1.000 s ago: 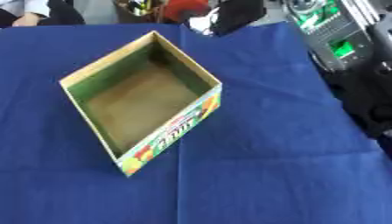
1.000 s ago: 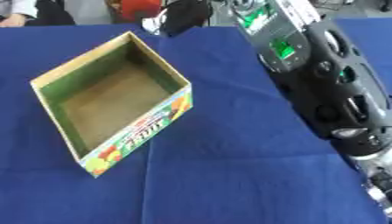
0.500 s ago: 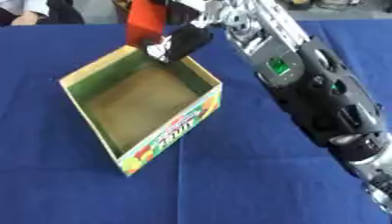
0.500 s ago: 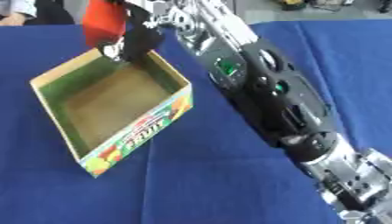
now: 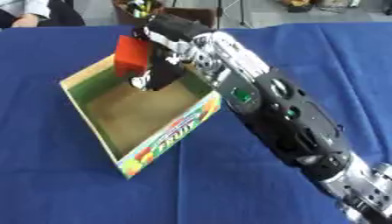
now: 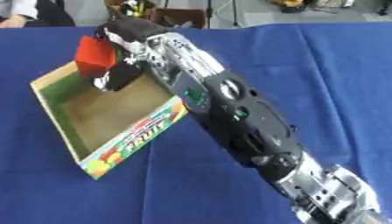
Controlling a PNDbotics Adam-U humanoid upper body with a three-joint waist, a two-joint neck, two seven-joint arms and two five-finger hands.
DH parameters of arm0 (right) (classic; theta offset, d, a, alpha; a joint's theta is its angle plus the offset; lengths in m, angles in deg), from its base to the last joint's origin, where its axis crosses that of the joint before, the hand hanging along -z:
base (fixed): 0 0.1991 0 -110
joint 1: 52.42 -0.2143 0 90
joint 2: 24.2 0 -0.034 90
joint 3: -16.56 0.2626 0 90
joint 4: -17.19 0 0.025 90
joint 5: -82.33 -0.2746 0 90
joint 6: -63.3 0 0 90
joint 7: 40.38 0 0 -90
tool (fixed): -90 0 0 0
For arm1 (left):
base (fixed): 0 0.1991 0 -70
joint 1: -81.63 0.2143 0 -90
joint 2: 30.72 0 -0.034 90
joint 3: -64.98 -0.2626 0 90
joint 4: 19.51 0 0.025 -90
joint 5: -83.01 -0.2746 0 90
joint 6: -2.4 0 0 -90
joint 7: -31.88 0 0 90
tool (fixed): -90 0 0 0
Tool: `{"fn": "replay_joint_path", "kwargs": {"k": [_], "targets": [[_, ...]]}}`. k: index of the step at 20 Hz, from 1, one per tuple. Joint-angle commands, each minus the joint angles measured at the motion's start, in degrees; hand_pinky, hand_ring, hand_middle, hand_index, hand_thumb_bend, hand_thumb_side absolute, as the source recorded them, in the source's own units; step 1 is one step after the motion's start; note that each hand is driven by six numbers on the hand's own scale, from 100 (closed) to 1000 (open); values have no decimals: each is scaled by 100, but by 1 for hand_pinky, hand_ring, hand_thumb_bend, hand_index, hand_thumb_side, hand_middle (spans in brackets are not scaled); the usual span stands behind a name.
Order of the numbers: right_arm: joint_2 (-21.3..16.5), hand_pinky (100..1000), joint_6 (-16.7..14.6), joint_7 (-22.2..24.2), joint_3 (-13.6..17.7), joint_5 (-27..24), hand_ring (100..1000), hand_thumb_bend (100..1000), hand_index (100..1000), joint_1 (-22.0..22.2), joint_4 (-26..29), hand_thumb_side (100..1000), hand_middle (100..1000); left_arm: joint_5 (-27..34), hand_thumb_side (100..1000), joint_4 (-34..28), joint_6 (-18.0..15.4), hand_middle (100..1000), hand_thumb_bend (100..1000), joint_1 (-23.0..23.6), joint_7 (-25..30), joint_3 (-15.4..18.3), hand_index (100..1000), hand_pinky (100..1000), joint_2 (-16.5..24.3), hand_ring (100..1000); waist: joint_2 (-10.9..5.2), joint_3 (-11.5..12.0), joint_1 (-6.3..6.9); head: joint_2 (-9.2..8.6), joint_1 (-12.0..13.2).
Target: Pick up objects on the table and place them in the box.
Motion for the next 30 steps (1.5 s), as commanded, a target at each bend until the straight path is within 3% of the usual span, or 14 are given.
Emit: {"fn": "replay_joint_path", "kwargs": {"k": [1, 6, 9, 10, 15, 16, 17, 19, 22, 30], "targets": [[17, 591, -75, 47, -35, 157, 600, 100, 460, -92, -54, 427, 398, 16, 1000, -102, -6, 799, 100, -85, -6, 49, 919, 627, 74, 827, -100, 17, 10, -53, 4], [29, 603, -191, 245, -119, 409, 622, 100, 491, -51, -244, 420, 428, 14, 1000, -102, -7, 798, 100, -83, -12, 54, 919, 626, 71, 827, -84, 18, 3, -61, -1], [46, 636, -327, 411, -139, 363, 689, 100, 641, -53, -254, 502, 534, 14, 1000, -102, -2, 798, 100, -85, -9, 51, 919, 626, 71, 826, -76, 19, 2, -64, 2], [46, 681, -386, 493, -148, 347, 738, 100, 730, -58, -244, 567, 608, 14, 1000, -102, -2, 797, 100, -87, -10, 50, 918, 625, 69, 826, -73, 20, 2, -67, 2], [54, 775, -670, 1004, -141, 337, 825, 100, 822, -64, -264, 695, 754, 13, 1000, -102, 1, 796, 100, -92, 0, 45, 917, 625, 59, 825, -66, 29, 2, -84, -3], [51, 791, -695, 1046, -133, 344, 852, 124, 854, -64, -262, 735, 795, 13, 1000, -102, 2, 796, 100, -90, -1, 45, 917, 625, 59, 825, -66, 29, 3, -84, -1], [46, 815, -716, 1076, -124, 351, 884, 253, 882, -65, -257, 828, 834, 13, 1000, -102, 2, 796, 100, -89, -2, 46, 917, 625, 59, 825, -67, 28, 5, -84, -1], [33, 857, -757, 1108, -108, 369, 939, 482, 916, -70, -245, 893, 878, 12, 1000, -102, 1, 796, 100, -89, -5, 47, 917, 625, 61, 825, -69, 24, 9, -82, -2], [2, 882, -787, 1156, -77, 419, 971, 632, 944, -77, -245, 925, 916, 10, 1000, -102, 0, 796, 100, -91, -10, 50, 917, 625, 61, 825, -72, 12, 14, -74, -1], [-170, 841, -617, 795, 144, 241, 936, 601, 930, -119, 111, 969, 883, -7, 1000, -102, 12, 794, 100, -74, -17, 55, 916, 624, 61, 824, -88, -18, 42, -46, 31]]}}
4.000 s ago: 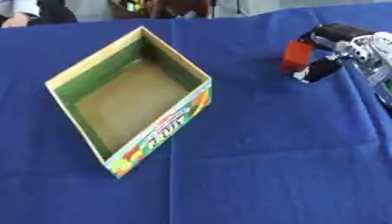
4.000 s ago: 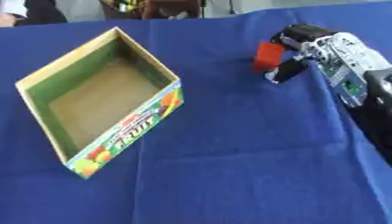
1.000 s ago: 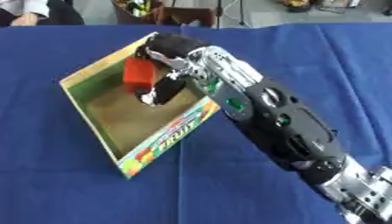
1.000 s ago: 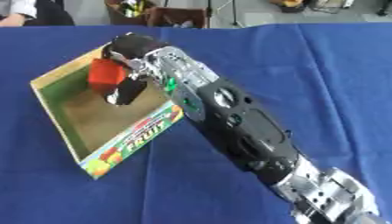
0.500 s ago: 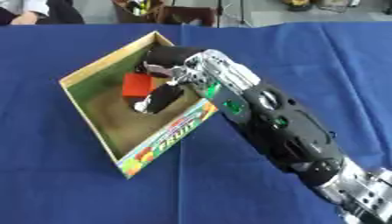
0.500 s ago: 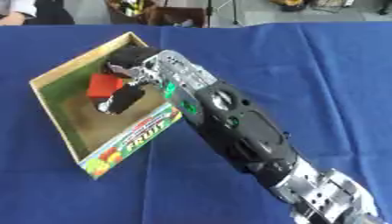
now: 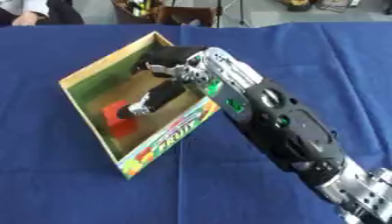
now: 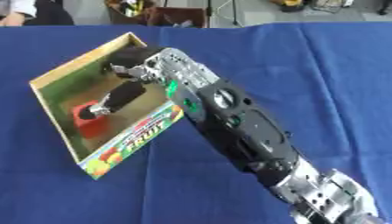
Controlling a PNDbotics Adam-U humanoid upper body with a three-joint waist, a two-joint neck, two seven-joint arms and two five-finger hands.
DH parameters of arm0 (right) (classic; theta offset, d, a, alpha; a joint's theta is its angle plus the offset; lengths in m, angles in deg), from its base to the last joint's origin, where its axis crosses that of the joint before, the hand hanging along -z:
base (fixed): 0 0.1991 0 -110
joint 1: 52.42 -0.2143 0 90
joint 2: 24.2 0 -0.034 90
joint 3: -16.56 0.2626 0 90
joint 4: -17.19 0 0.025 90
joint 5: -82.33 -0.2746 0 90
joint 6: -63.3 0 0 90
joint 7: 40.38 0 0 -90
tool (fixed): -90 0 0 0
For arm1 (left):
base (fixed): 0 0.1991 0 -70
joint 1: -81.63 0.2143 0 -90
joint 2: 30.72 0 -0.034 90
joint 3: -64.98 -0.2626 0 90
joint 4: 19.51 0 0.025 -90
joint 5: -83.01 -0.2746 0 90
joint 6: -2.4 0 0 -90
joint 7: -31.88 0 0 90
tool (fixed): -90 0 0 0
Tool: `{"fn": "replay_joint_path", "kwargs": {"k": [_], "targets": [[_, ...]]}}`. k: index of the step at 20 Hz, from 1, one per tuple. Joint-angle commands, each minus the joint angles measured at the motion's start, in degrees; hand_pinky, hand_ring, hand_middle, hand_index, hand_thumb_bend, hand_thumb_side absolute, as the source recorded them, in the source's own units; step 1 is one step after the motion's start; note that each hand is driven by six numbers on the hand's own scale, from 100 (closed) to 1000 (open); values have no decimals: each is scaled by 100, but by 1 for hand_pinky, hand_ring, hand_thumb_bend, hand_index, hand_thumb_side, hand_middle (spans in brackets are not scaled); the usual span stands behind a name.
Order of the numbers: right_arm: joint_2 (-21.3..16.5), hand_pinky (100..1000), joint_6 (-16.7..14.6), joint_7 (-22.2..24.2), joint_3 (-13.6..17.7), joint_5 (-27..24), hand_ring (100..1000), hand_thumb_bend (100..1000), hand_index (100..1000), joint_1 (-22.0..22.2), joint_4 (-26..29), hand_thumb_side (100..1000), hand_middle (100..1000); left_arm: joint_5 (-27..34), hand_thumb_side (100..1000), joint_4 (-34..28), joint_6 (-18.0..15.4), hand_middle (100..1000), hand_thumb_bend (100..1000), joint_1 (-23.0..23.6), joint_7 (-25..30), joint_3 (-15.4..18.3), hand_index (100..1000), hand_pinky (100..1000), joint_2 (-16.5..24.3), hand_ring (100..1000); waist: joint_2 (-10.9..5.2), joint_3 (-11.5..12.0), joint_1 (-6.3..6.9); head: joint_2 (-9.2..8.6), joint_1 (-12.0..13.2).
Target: Pick up objects on the table and place them in the box.
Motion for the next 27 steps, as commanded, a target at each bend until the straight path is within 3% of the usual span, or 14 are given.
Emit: {"fn": "replay_joint_path", "kwargs": {"k": [1, 2, 4, 5, 6, 13, 15, 20, 22, 27], "targets": [[-236, 834, 119, -313, 209, -184, 927, 571, 924, -195, 464, 982, 879, -11, 1000, -102, 9, 794, 100, -55, -15, 58, 916, 624, 106, 824, -131, -15, 34, -28, 40], [-326, 827, 175, -436, 275, -264, 917, 509, 918, -215, 643, 1000, 871, -15, 1000, -102, 10, 794, 100, -46, -20, 64, 916, 624, 109, 824, -138, -26, 38, -22, 60], [-520, 800, 328, -690, 406, -442, 888, 270, 892, -238, 1030, 1000, 841, -24, 1000, -102, 13, 794, 100, -34, -32, 74, 916, 624, 115, 824, -148, -46, 43, -3, 98], [-613, 797, 428, -801, 464, -536, 885, 248, 889, -240, 1209, 1000, 838, -28, 1000, -102, 14, 794, 100, -30, -36, 77, 916, 624, 118, 824, -153, -55, 45, 5, 115], [-720, 748, 538, -928, 543, -650, 849, 109, 864, -246, 1413, 1000, 813, -32, 1000, -102, 14, 793, 100, -23, -40, 80, 916, 624, 121, 824, -160, -72, 51, 17, 150], [-1541, 682, 1332, -1590, 1030, -1698, 798, 100, 814, -22, 2789, 949, 772, -61, 1000, -102, 22, 792, 100, 16, -59, 97, 916, 623, 140, 819, -196, -177, 104, 53, 314], [-1795, 670, 1555, -1866, 1175, -2035, 787, 100, 811, 105, 3147, 1000, 759, -71, 1000, -102, 26, 792, 100, 36, -72, 107, 916, 623, 146, 818, -210, -210, 119, 70, 370], [-2378, 734, 1950, -2947, 1590, -3013, 792, 100, 821, 522, 3859, 1000, 752, -91, 1000, -102, 33, 792, 100, 72, -94, 121, 916, 622, 153, 817, -238, -304, 157, 107, 517], [-2617, 751, 1977, -3497, 1759, -3487, 807, 100, 840, 734, 4012, 1000, 770, -97, 1000, -102, 34, 792, 100, 86, -105, 129, 916, 622, 154, 817, -247, -341, 172, 126, 588], [-3161, 762, 1688, -4465, 2081, -4210, 832, 100, 881, 1330, 4059, 1000, 810, -118, 1000, -102, 35, 792, 100, 116, -131, 143, 915, 622, 145, 817, -265, -425, 200, 173, 727]]}}
